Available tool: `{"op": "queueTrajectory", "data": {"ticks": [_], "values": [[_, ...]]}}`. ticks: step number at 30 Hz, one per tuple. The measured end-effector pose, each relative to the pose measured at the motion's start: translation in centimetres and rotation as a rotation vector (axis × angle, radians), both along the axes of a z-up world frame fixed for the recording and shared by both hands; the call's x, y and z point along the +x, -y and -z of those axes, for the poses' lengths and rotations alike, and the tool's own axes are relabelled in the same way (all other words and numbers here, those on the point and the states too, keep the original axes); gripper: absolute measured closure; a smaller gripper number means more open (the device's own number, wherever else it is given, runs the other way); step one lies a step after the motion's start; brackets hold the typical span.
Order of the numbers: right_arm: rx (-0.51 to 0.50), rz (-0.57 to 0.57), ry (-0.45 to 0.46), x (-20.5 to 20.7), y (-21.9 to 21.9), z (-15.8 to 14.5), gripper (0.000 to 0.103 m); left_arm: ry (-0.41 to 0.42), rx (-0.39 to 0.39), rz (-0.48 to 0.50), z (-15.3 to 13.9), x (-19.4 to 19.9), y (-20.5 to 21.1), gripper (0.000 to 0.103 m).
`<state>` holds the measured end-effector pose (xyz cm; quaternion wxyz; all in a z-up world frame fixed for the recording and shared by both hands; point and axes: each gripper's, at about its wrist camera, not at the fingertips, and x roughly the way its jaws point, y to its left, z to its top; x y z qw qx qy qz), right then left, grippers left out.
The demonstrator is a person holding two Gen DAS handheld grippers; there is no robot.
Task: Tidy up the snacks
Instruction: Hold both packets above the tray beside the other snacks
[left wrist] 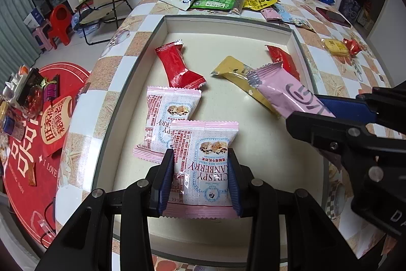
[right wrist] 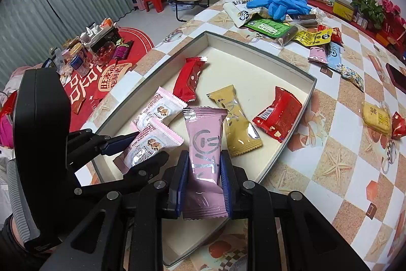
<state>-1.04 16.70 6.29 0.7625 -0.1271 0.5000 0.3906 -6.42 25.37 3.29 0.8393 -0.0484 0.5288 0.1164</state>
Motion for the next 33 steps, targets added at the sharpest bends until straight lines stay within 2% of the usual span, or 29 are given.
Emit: {"op": "queueTrajectory", "data": {"ticks": [33], "values": [[0.005, 0.025, -0.011, 1.1, -0.3, 0.0, 0.078, 0.003, 0.006, -0.003, -0.1, 0.8, -0.6, 0.061]]}}
